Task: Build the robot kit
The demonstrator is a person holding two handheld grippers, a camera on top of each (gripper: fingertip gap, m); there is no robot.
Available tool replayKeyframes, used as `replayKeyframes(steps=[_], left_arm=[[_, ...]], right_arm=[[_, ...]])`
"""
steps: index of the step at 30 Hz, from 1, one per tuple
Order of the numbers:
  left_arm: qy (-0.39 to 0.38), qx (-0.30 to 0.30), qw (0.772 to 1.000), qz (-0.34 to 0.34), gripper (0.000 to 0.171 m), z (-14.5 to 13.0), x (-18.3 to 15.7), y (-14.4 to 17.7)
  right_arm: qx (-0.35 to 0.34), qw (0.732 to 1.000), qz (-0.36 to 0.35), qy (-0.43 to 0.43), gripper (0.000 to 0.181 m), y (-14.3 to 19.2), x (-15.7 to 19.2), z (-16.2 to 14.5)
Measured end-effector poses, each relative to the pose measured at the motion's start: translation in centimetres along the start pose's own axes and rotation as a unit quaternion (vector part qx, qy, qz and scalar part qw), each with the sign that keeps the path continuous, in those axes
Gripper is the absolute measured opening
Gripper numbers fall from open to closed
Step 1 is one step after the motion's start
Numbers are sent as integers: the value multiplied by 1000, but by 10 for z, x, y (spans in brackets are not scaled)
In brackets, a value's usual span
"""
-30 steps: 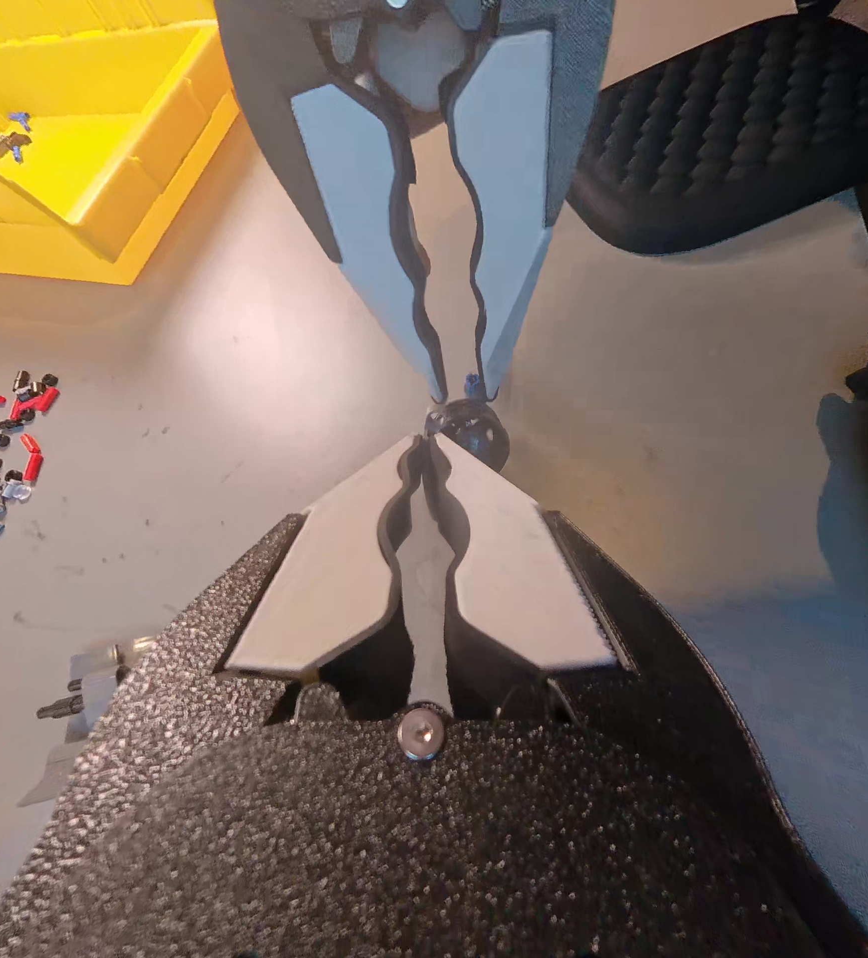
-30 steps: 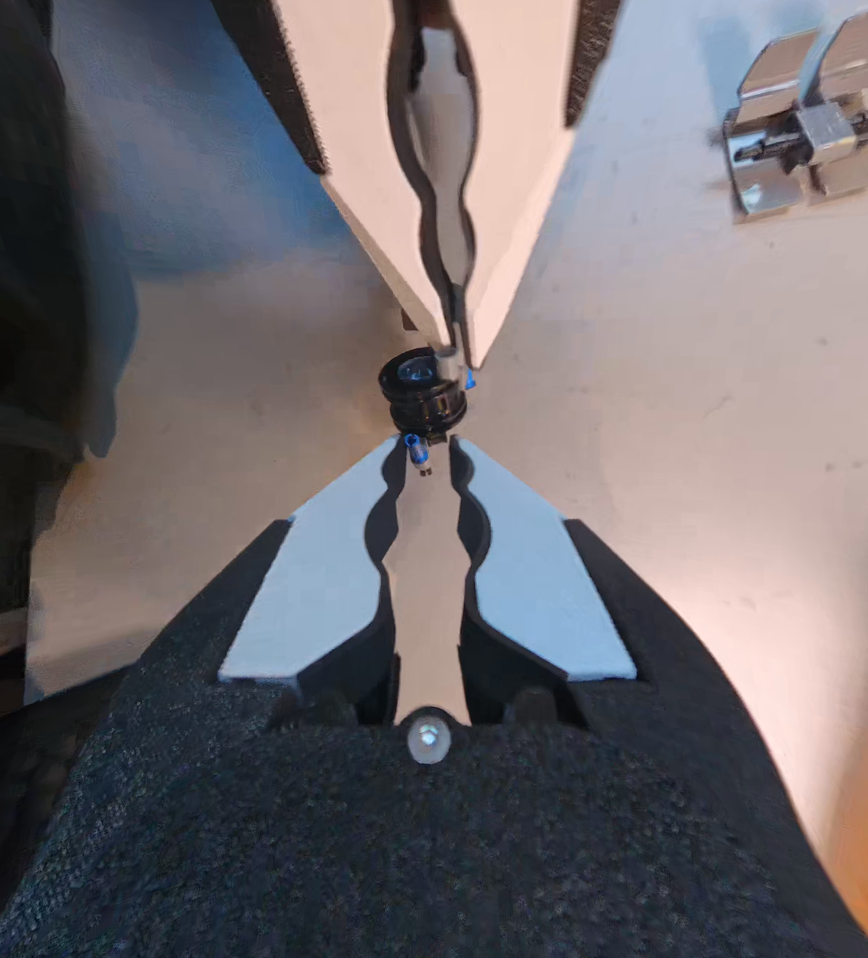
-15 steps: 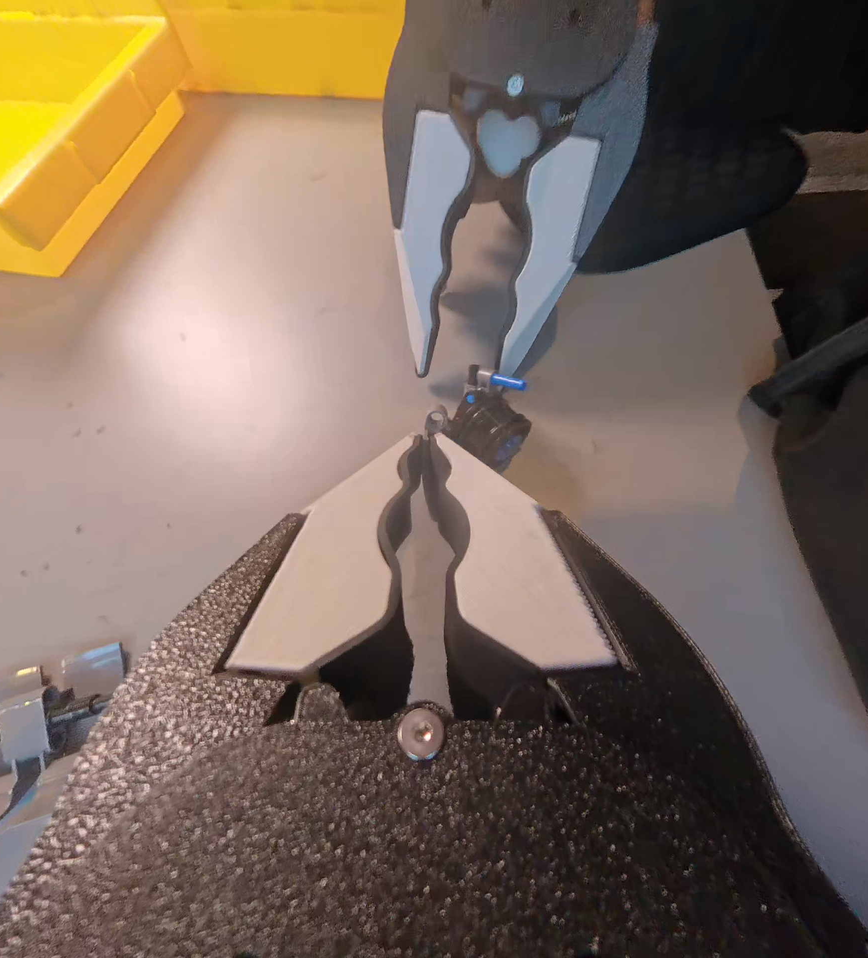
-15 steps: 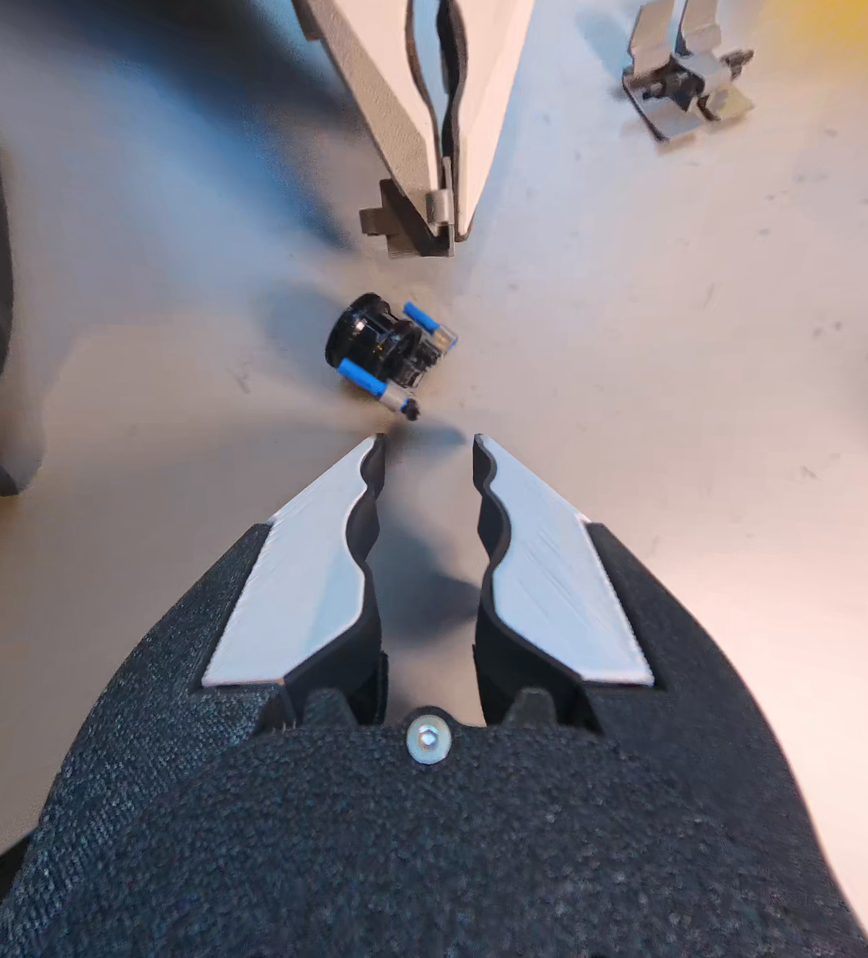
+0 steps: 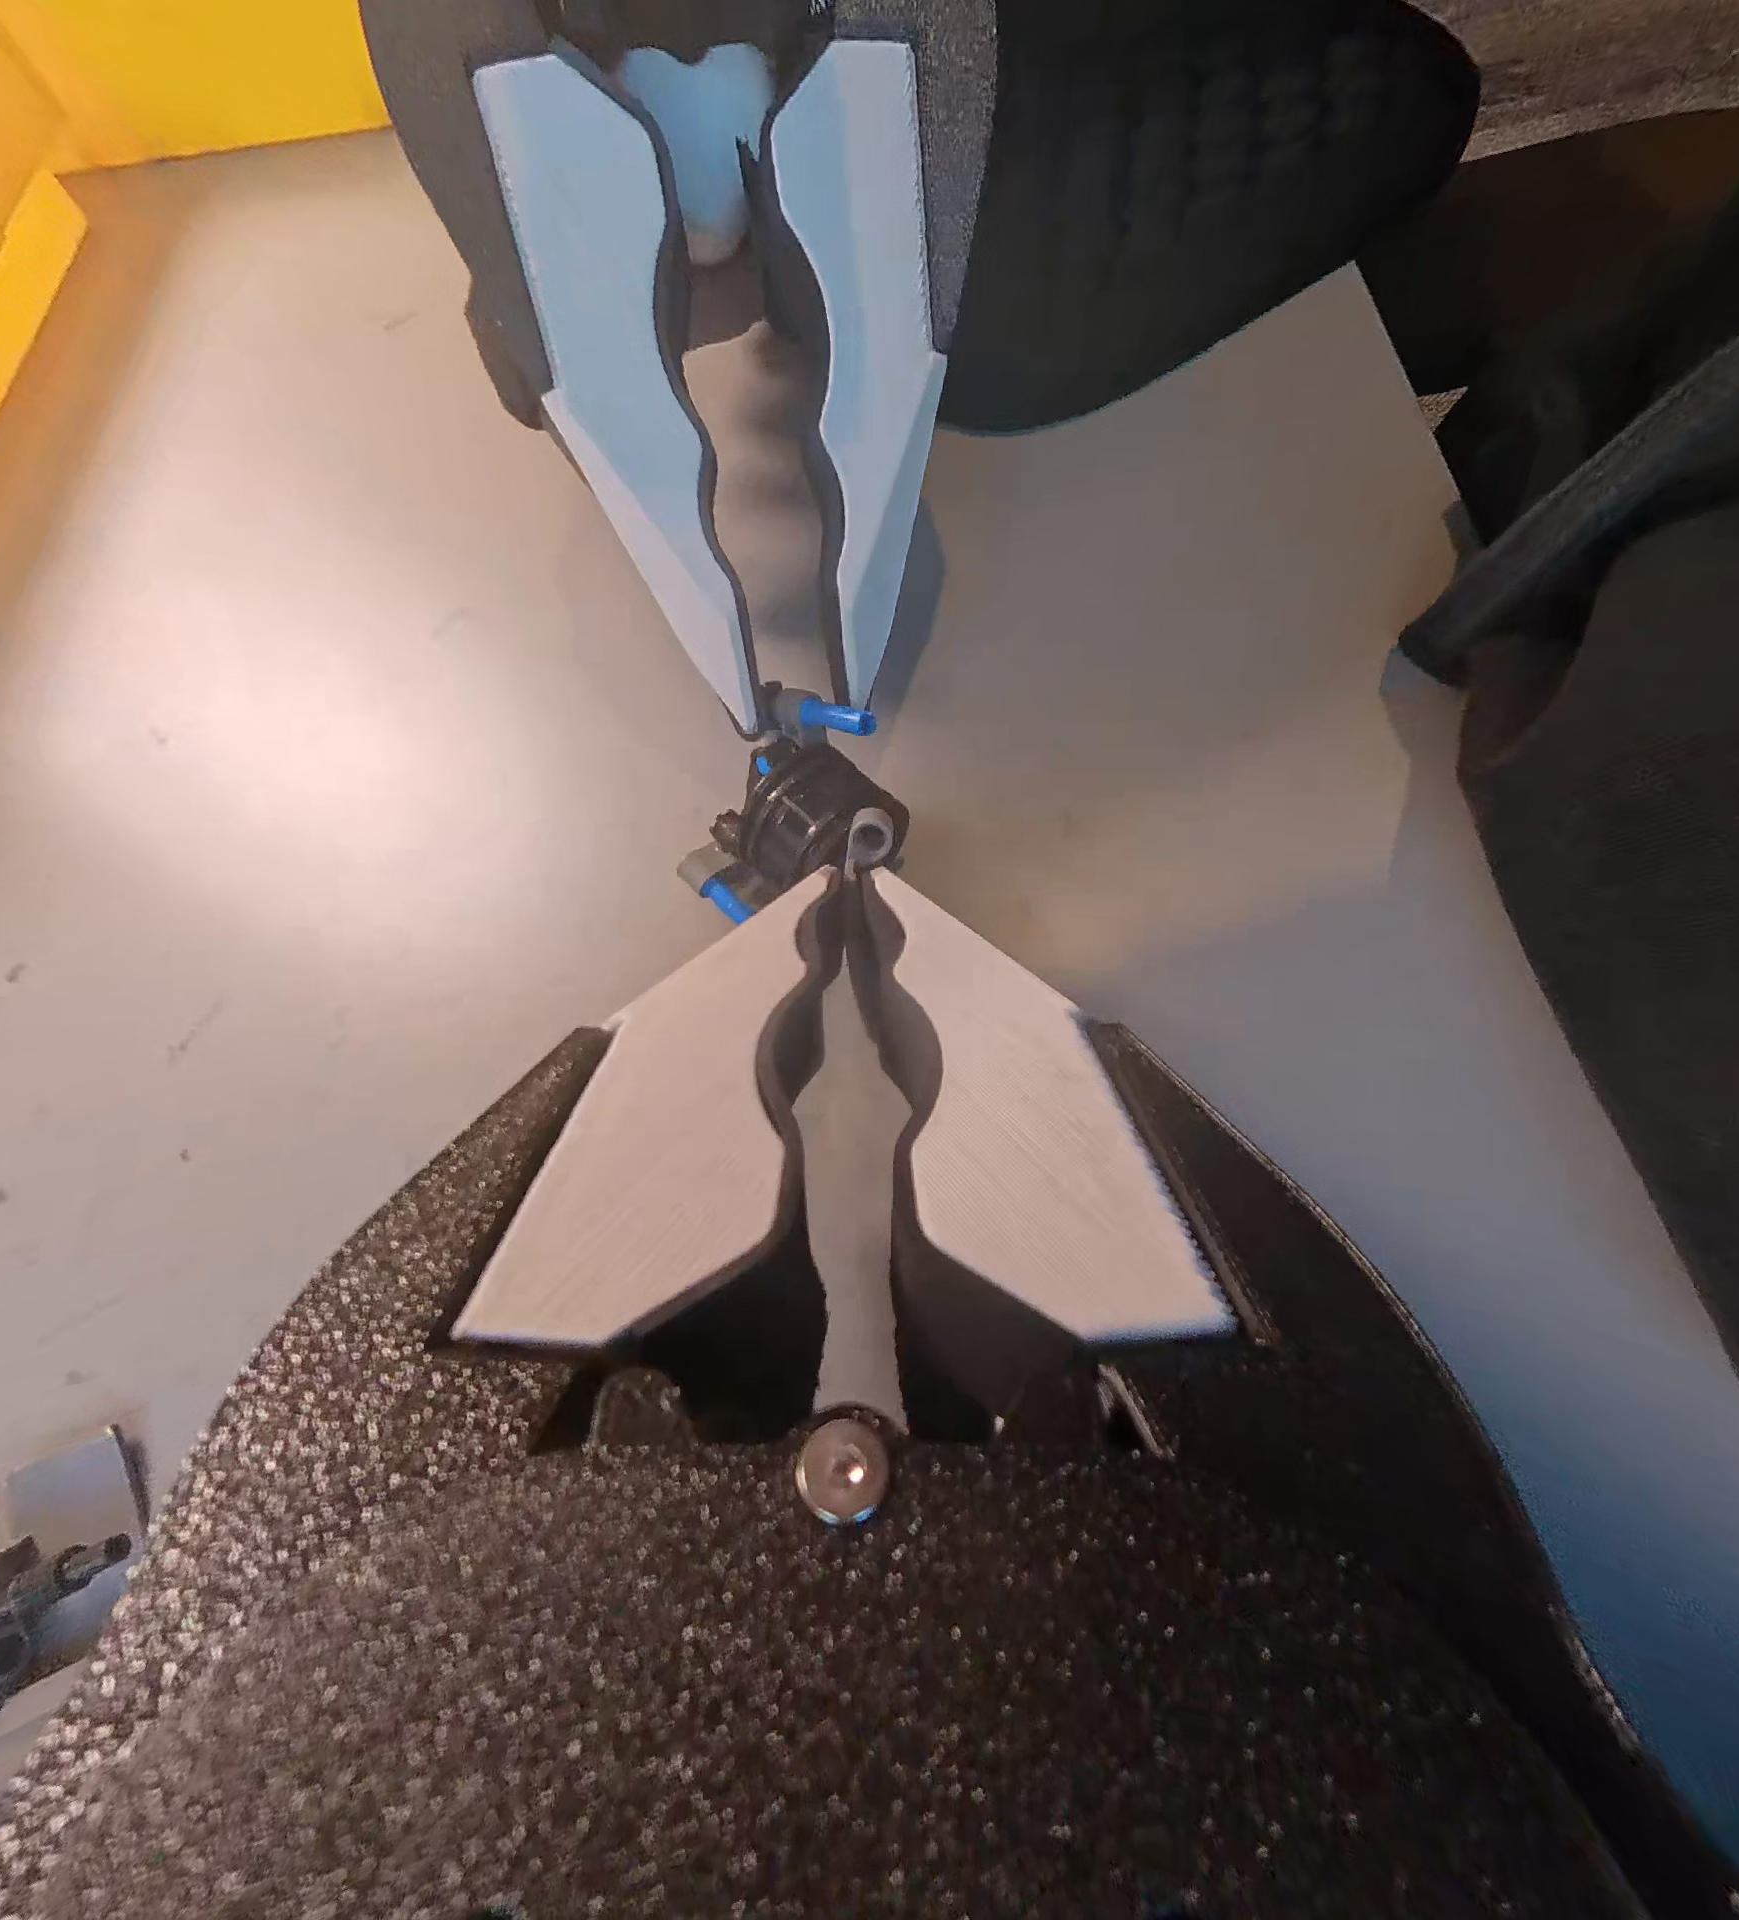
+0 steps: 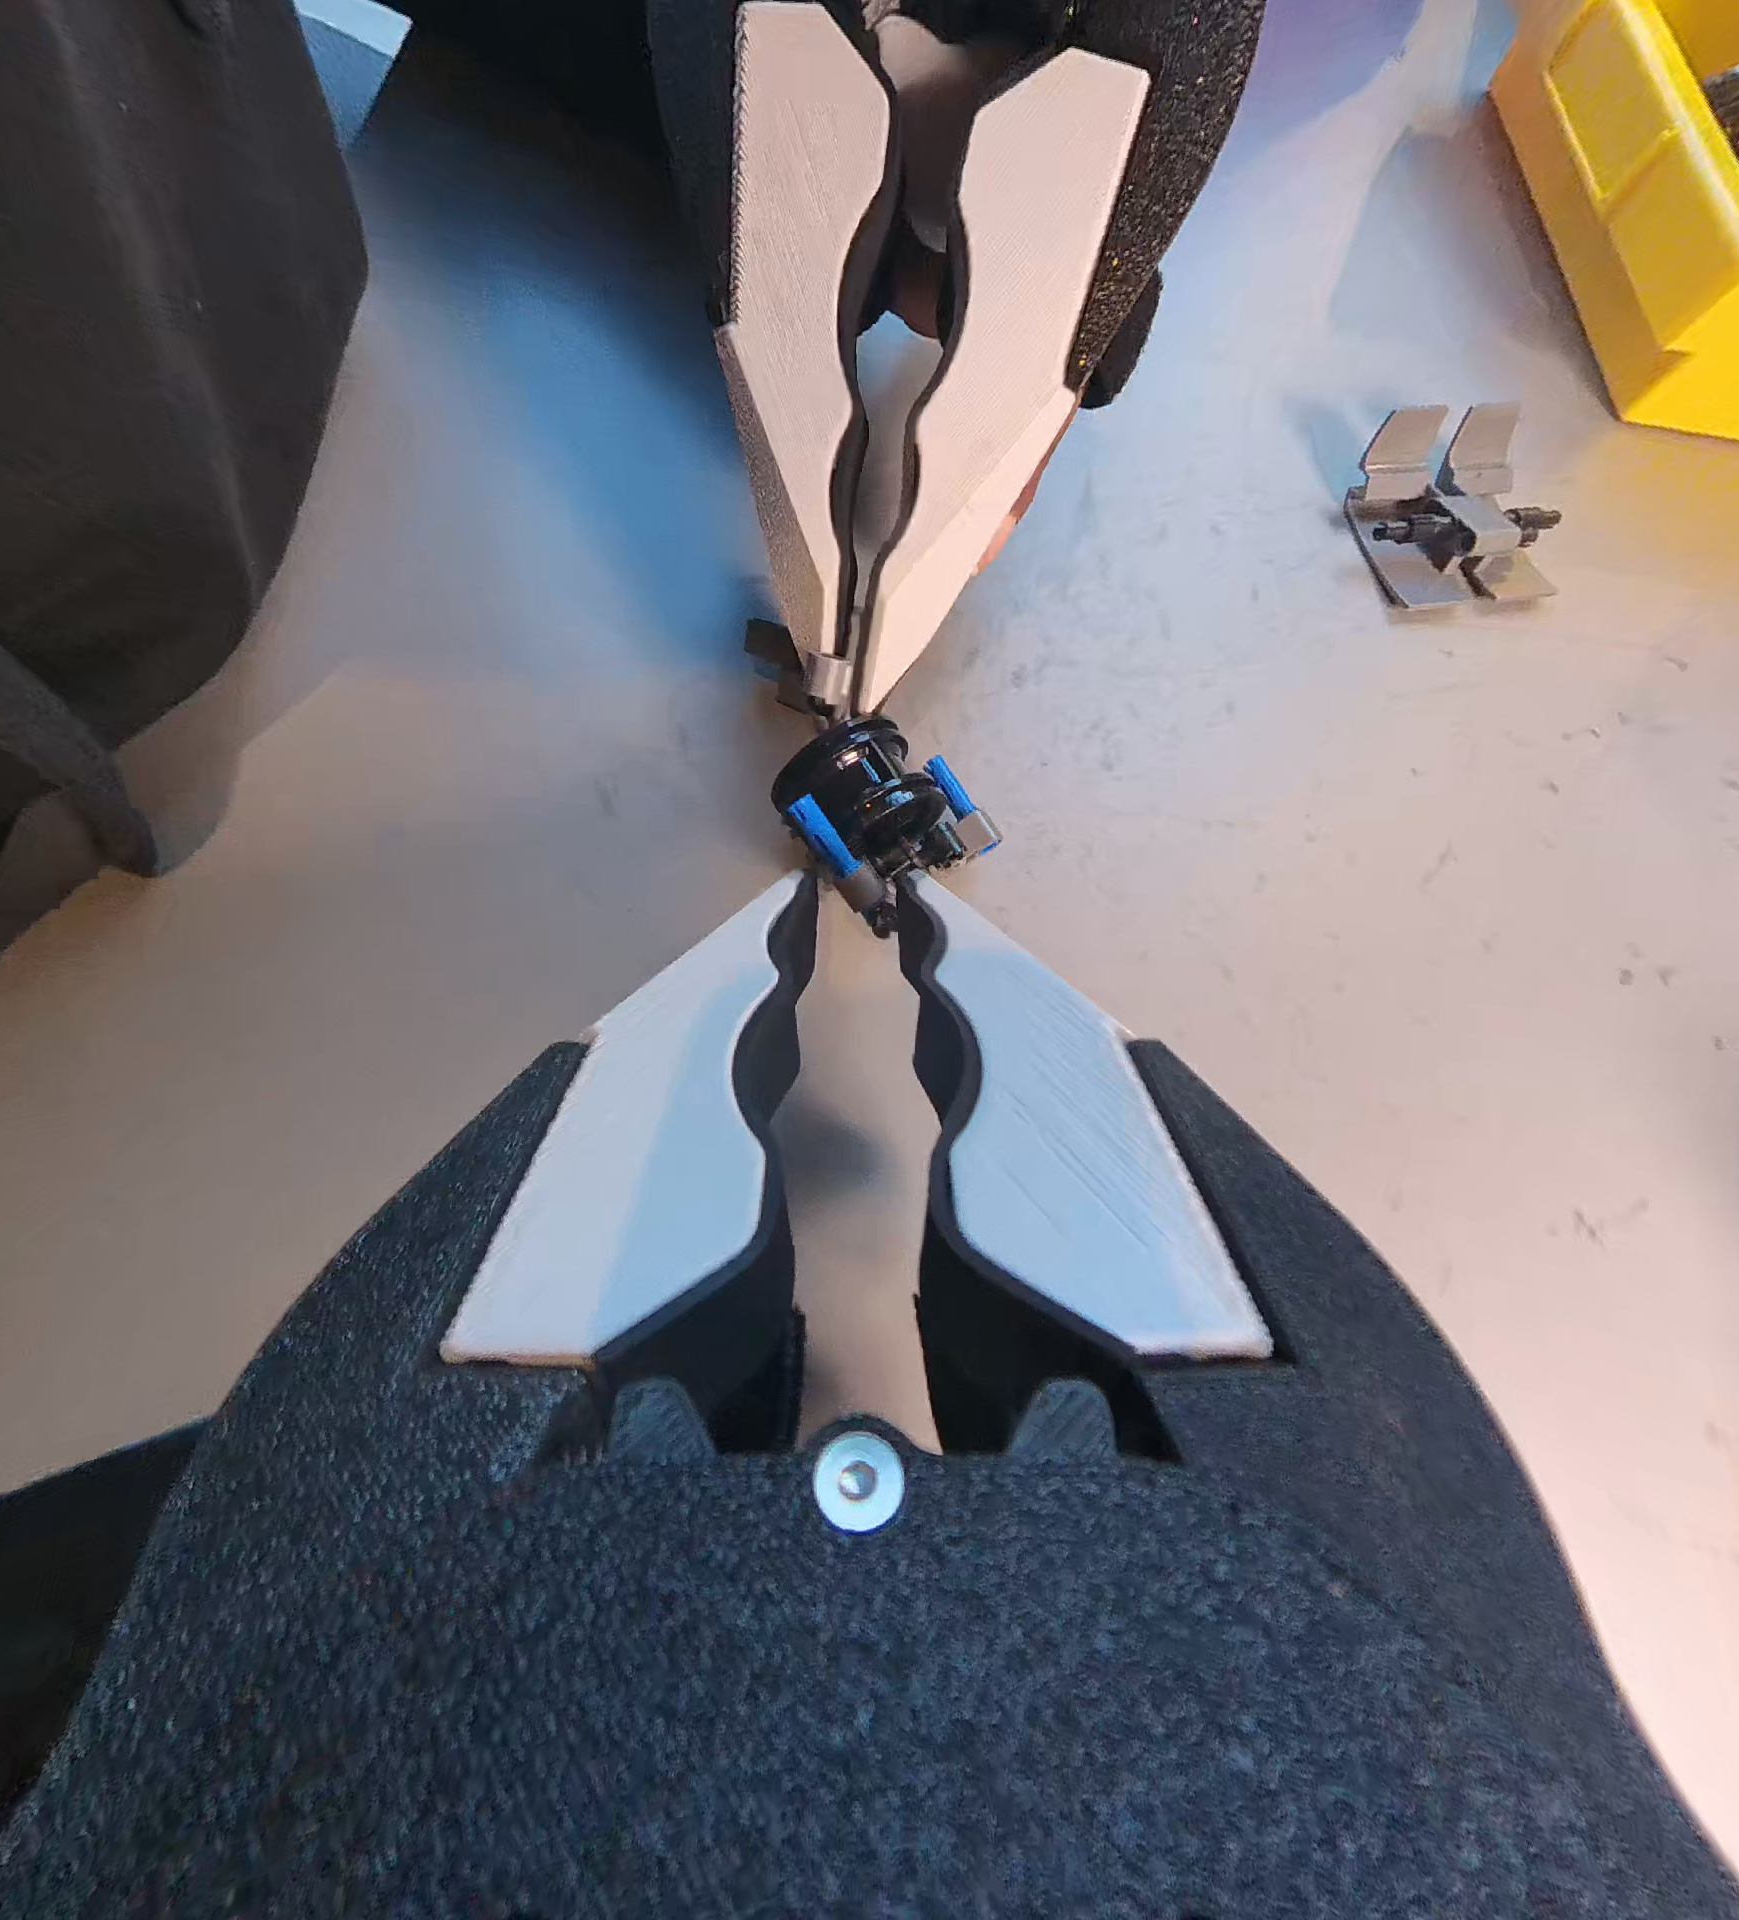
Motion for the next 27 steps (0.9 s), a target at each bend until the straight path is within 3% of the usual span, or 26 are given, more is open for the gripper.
replayKeyframes(steps=[15, 27], left_arm=[[19, 5, 1000, 18, 2, -2, 11, -4], [34, -2, 999, 12, 3, -2, 14, -5]], right_arm=[[-38, 990, -58, 122, 15, 7, -5, -13], [-89, 978, -59, 181, 17, 8, -1, -14]])
Point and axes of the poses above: each gripper's, where its closed fingertips meet, y back along the fingers, z out of its top, x = y × z across the jaws, the point moved 7 cm from there along y, back along the fingers, and after that the axes turned 4 degrees about -z, right-handed, at the moved point
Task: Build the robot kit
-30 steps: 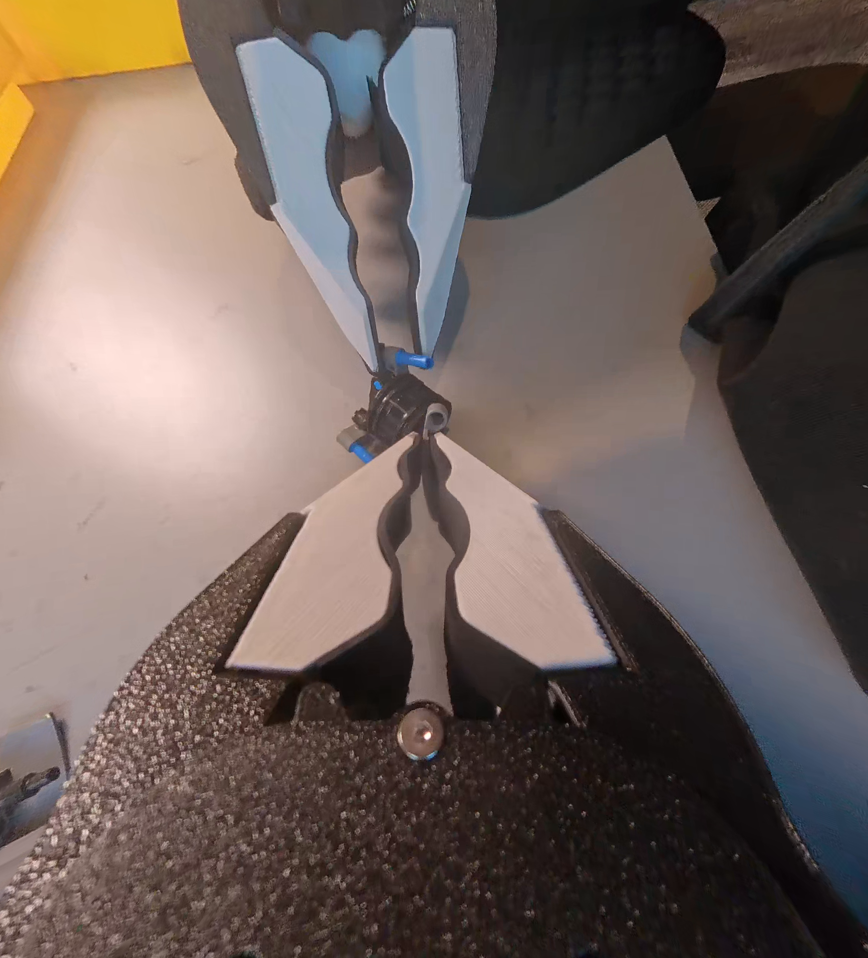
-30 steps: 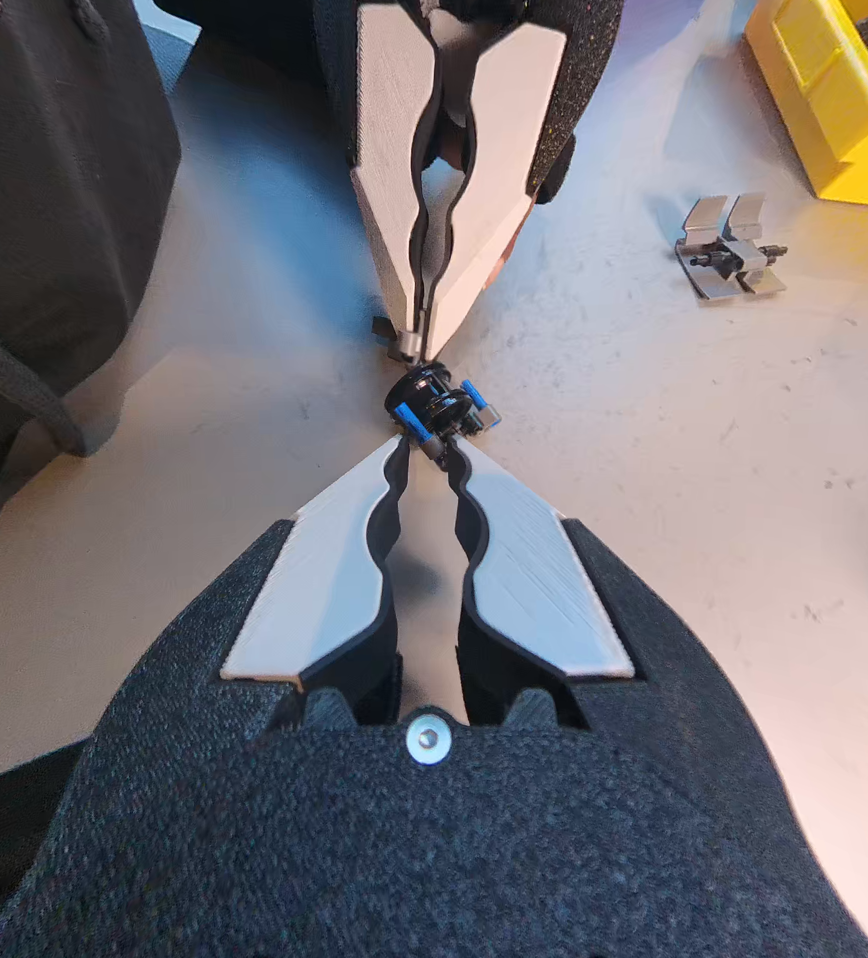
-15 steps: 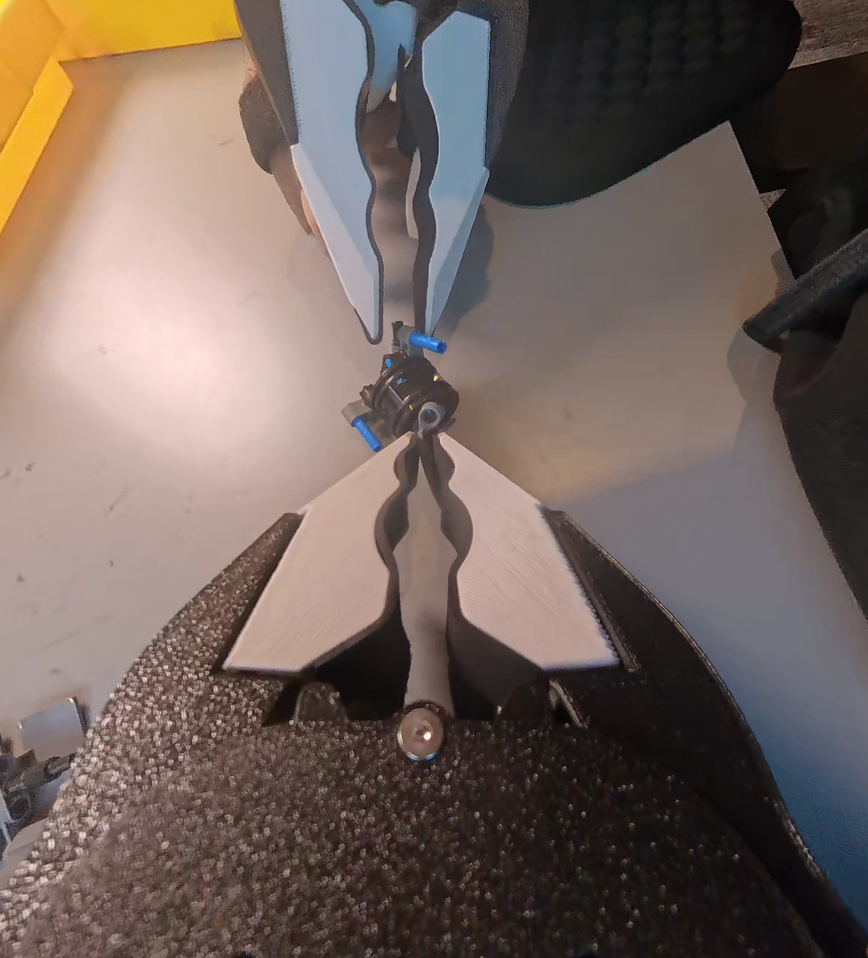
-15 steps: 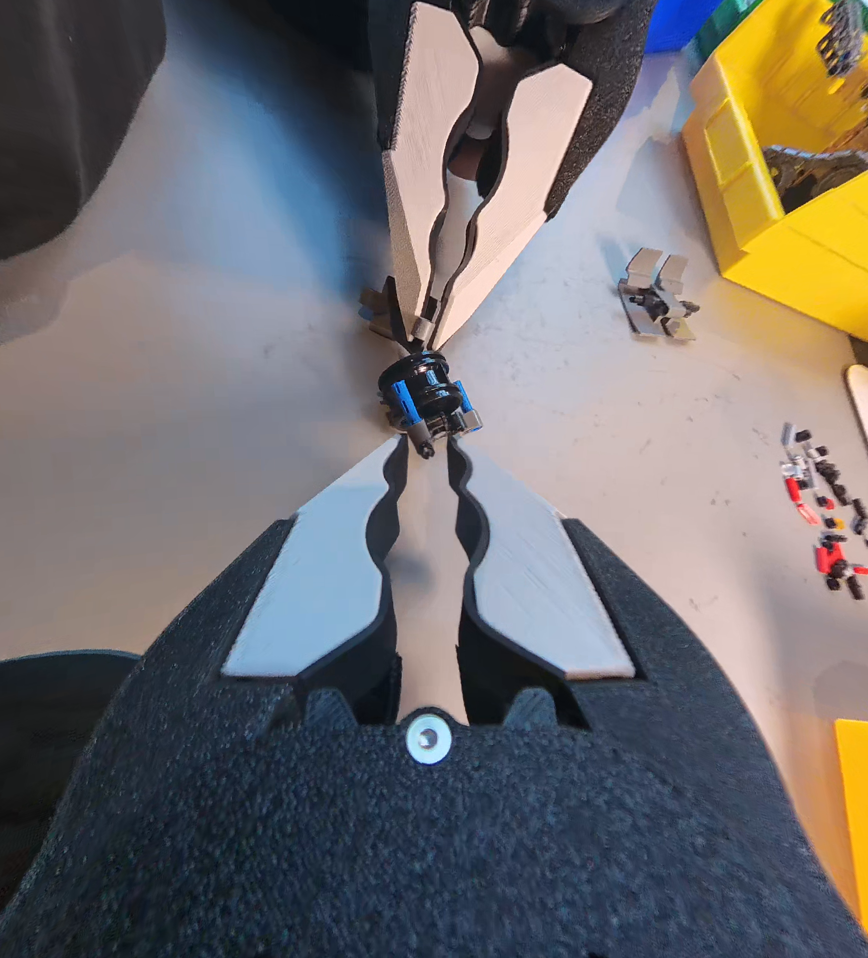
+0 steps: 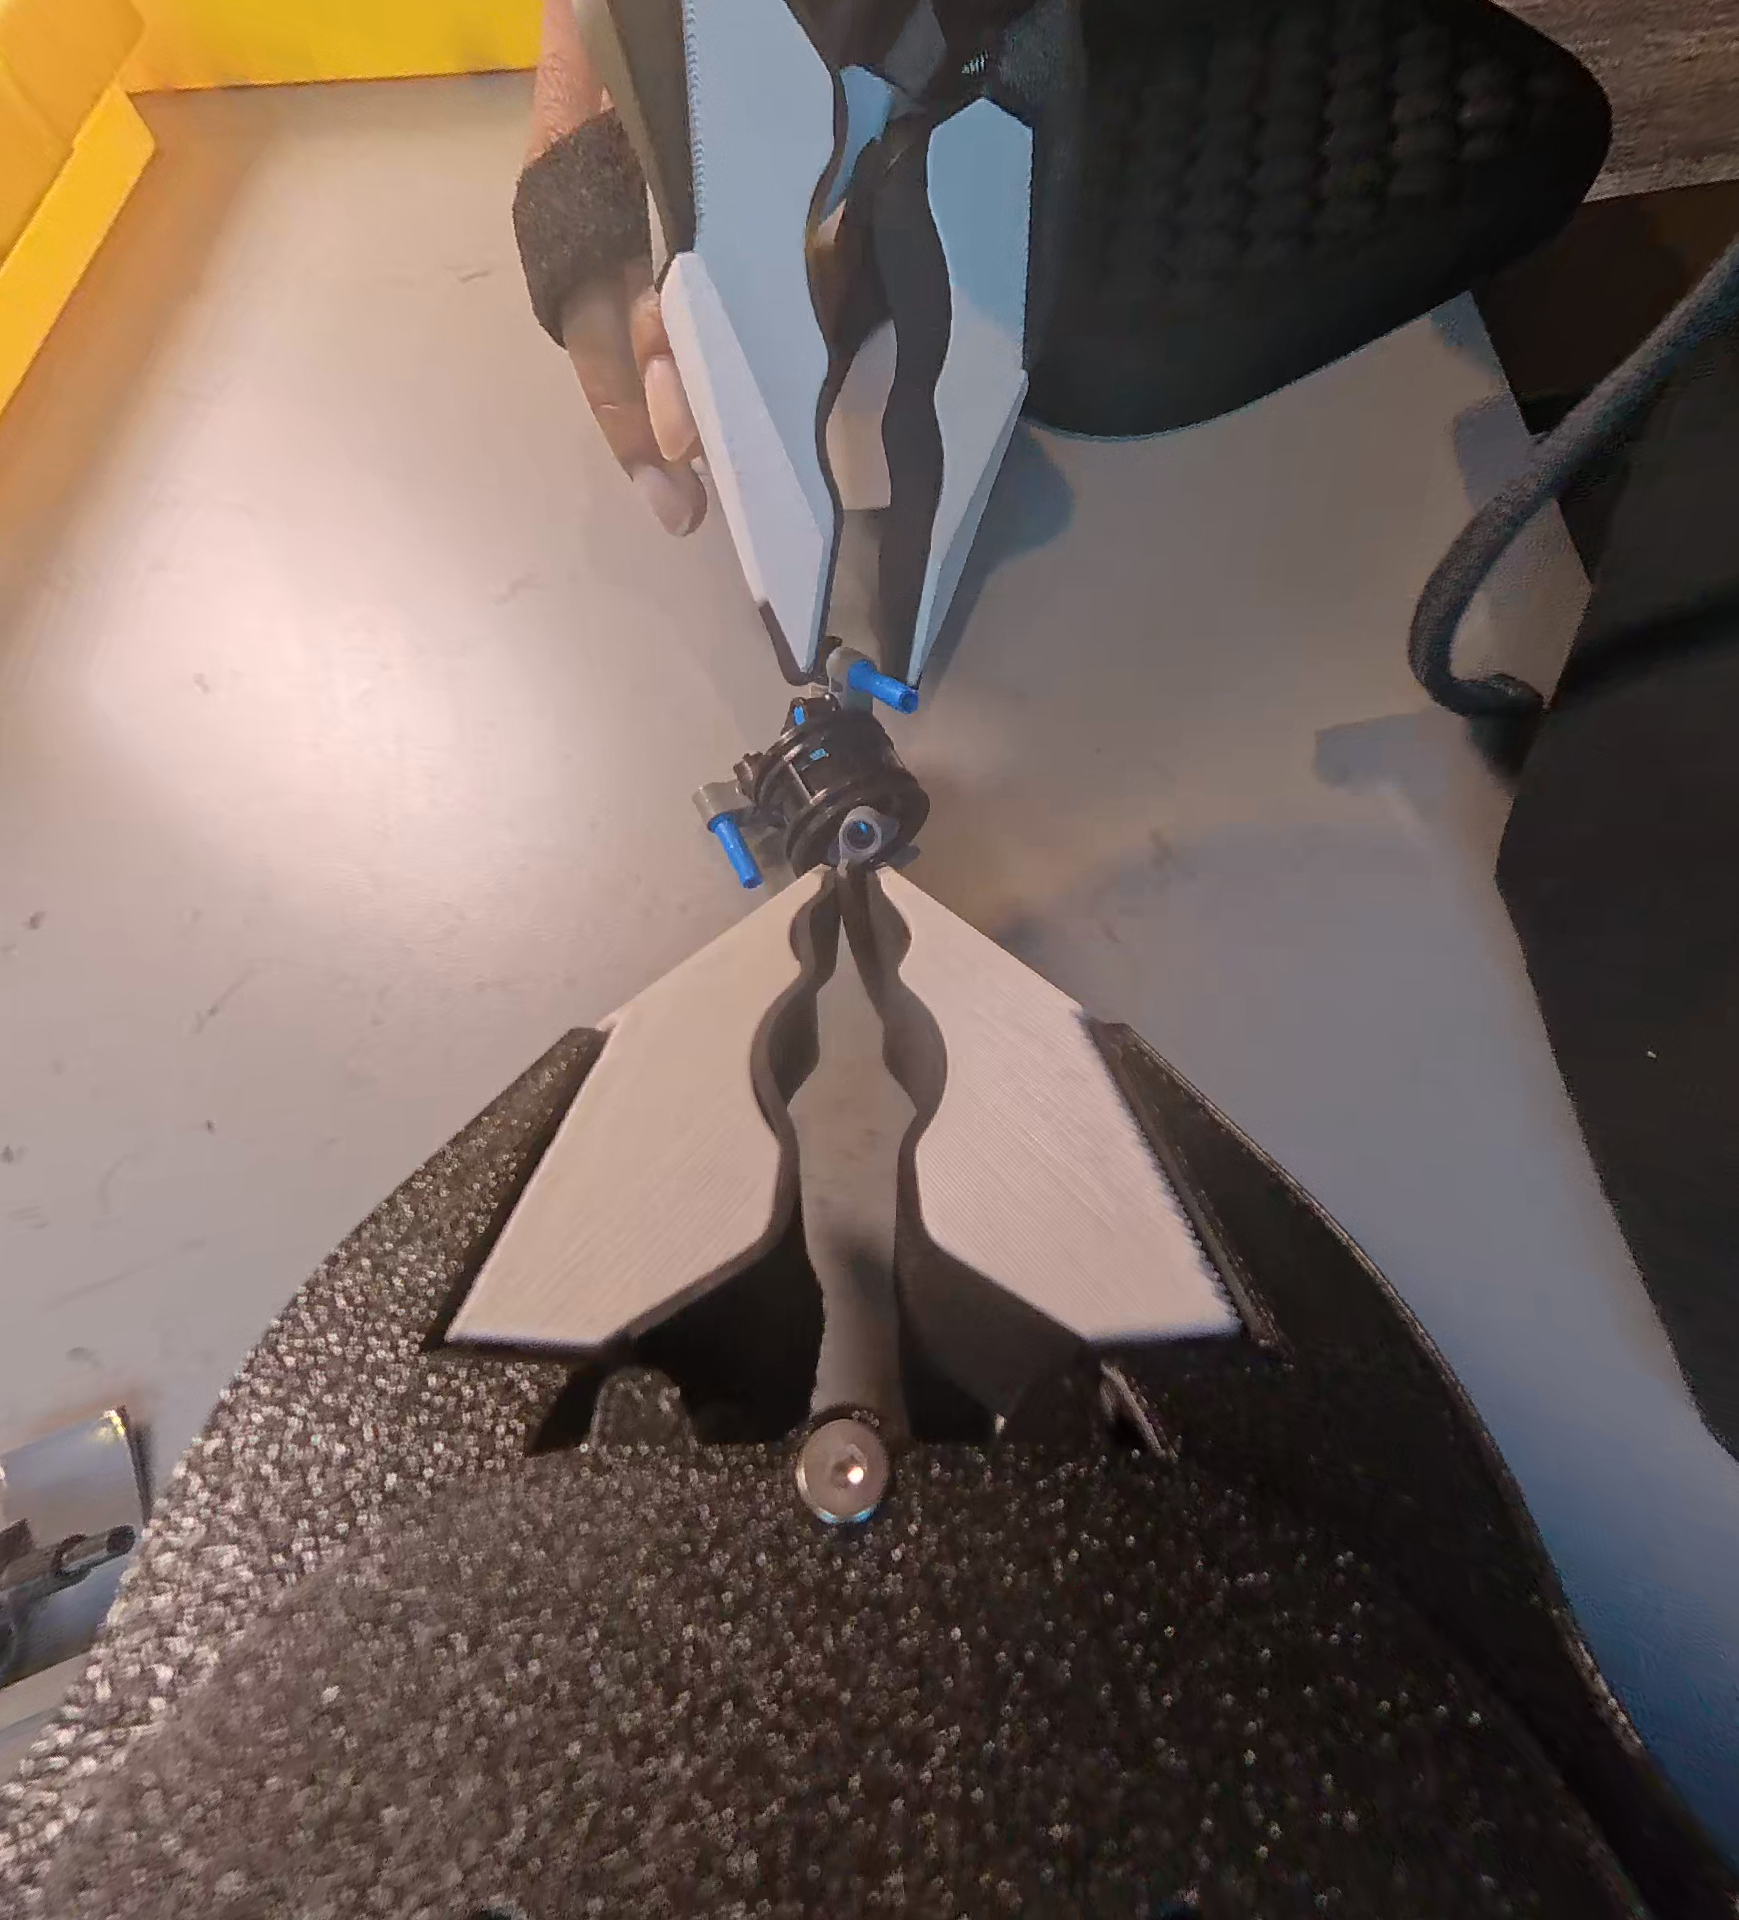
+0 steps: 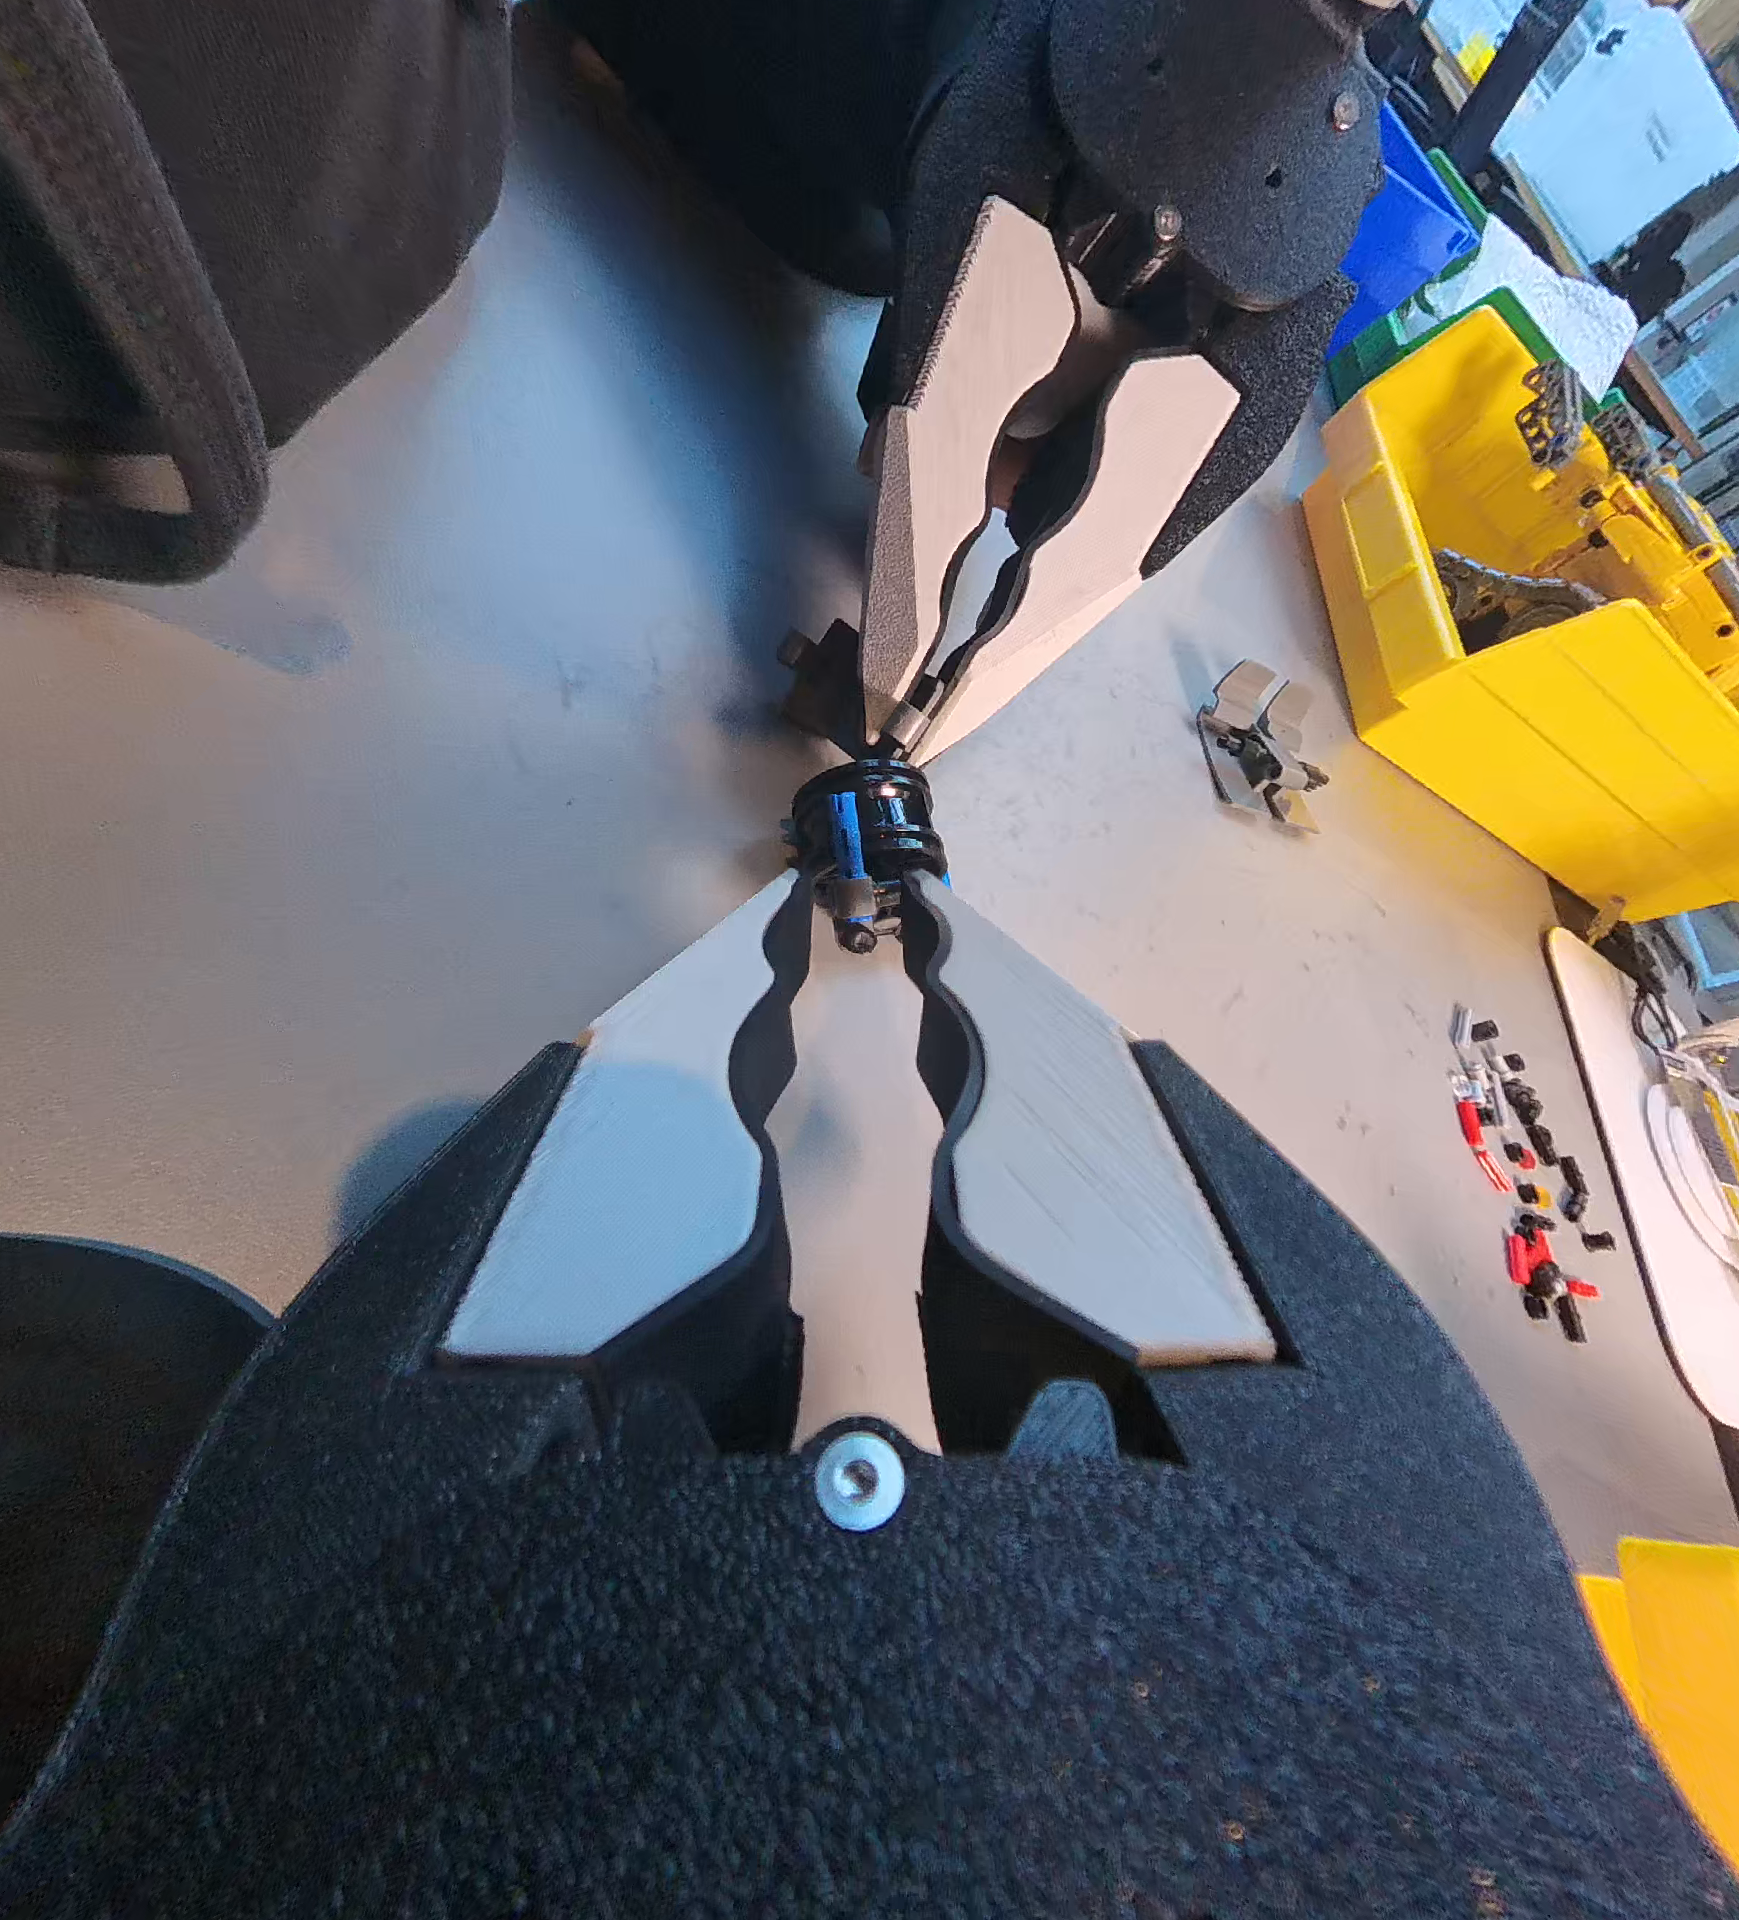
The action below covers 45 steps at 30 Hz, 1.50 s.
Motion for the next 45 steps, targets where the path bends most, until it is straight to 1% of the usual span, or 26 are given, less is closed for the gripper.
replayKeyframes(steps=[3, 4, 6, 7, 9, 10, 13, 15, 17, 18, 22, 25, 31, 33, 35, 38, 42, 43, 45], left_arm=[[2, -1, 1000, -1, 2, 0, 0, 0], [3, -1, 1000, -1, 2, 0, 1, 0], [7, -3, 1000, -3, 2, 0, 1, 0], [9, -5, 1000, -4, 2, 0, 1, 0], [7, -11, 1000, 4, 0, 1, 2, 2], [3, -17, 1000, 13, 0, 3, 3, 5], [2, -46, 998, 34, 0, 10, 5, 16], [5, -63, 997, 41, 0, 15, 6, 23], [13, -74, 996, 51, 0, 16, 7, 29], [19, -78, 995, 61, 0, 16, 9, 32], [73, -93, 991, 63, 0, 10, 16, 38], [125, -106, 985, 50, 0, 7, 21, 40], [239, -162, 957, 5, 0, 4, 29, 43], [266, -177, 948, -8, 0, 2, 32, 44], [278, -182, 943, -16, 0, 0, 33, 43], [287, -192, 938, -24, 0, 0, 33, 43], [268, -190, 944, -16, 0, 2, 32, 45], [251, -187, 950, -12, 0, 3, 31, 45], [182, -169, 969, 15, 0, 5, 29, 49]], right_arm=[[2, 1000, -4, 14, 15, -1, 1, -1], [3, 1000, -6, 18, 9, -1, 1, -1], [7, 1000, -10, 19, 7, -2, 1, -2], [3, 1000, -9, 4, 7, -2, -2, -1], [-15, 997, 8, -73, 6, 2, -13, 6], [-9, 995, 18, -103, 6, 4, -19, 10], [34, 986, 40, -155, 6, 4, -37, 22], [68, 978, 56, -191, 6, 0, -45, 24], [108, 970, 64, -206, 6, -6, -47, 23], [124, 969, 58, -205, 6, -8, -48, 23], [157, 969, 42, -189, 6, -19, -50, 34], [170, 970, 12, -172, 6, -24, -54, 40], [179, 971, -35, -155, 6, -29, -57, 44], [181, 970, -43, -154, 6, -31, -57, 45], [183, 970, -55, -150, 6, -32, -59, 45], [179, 970, -61, -151, 6, -32, -60, 47], [169, 971, -60, -155, 6, -32, -61, 47], [166, 971, -56, -161, 6, -31, -61, 47], [157, 969, -37, -185, 6, -28, -61, 46]])
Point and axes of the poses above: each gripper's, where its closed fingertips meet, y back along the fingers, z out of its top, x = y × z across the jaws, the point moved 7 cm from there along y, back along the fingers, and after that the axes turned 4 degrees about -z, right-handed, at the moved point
